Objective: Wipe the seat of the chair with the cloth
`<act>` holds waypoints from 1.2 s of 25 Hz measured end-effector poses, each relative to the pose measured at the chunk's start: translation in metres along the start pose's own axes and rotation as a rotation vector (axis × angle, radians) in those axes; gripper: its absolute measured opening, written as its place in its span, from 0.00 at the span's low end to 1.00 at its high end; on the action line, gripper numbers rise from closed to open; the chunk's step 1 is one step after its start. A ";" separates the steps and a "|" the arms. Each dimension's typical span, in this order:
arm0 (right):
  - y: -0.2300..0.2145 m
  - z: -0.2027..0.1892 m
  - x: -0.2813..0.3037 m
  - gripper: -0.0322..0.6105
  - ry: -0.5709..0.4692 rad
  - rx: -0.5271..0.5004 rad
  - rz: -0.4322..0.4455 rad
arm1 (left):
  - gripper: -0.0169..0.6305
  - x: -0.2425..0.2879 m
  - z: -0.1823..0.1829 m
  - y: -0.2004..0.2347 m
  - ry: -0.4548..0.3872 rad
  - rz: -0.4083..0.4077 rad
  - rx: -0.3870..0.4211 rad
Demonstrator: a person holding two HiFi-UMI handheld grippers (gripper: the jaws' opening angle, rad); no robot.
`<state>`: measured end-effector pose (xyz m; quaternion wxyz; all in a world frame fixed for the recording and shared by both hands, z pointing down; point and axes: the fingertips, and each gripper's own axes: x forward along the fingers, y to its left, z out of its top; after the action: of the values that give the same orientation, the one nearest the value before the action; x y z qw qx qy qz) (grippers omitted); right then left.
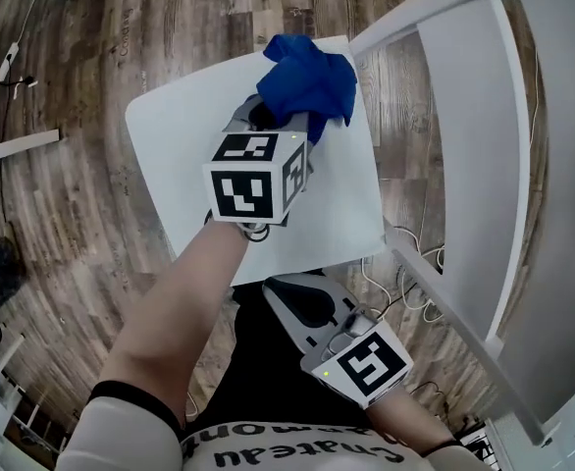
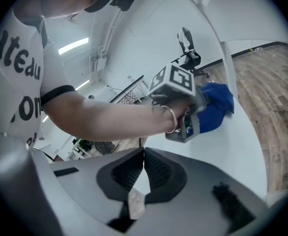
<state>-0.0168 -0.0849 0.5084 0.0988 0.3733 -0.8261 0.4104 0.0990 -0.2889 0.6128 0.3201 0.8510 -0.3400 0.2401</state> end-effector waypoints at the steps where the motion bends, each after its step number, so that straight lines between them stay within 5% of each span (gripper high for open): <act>1: 0.003 -0.001 0.004 0.07 0.005 0.000 0.005 | 0.13 -0.015 -0.003 0.014 -0.026 0.033 0.001; 4: 0.022 -0.004 0.021 0.07 0.029 -0.005 0.044 | 0.13 -0.068 -0.034 0.071 -0.017 0.179 -0.004; 8: 0.058 -0.013 0.049 0.07 0.074 -0.048 0.149 | 0.13 -0.144 -0.091 0.143 0.010 0.341 -0.115; 12: 0.090 -0.027 0.067 0.07 0.112 -0.093 0.227 | 0.14 -0.193 -0.111 0.193 -0.025 0.488 -0.179; 21: 0.067 -0.041 0.054 0.07 0.103 -0.048 0.156 | 0.13 -0.149 -0.098 0.148 -0.078 0.357 -0.164; 26: 0.044 -0.033 0.026 0.07 0.044 -0.007 0.084 | 0.13 -0.104 -0.085 0.095 -0.049 0.237 -0.170; 30: 0.018 -0.027 -0.005 0.07 0.008 0.033 0.020 | 0.13 -0.056 -0.073 0.042 0.000 0.156 -0.102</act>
<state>-0.0299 -0.0553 0.5123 0.0918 0.3648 -0.8225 0.4266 0.0175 -0.2369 0.6430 0.3433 0.8047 -0.4170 0.2466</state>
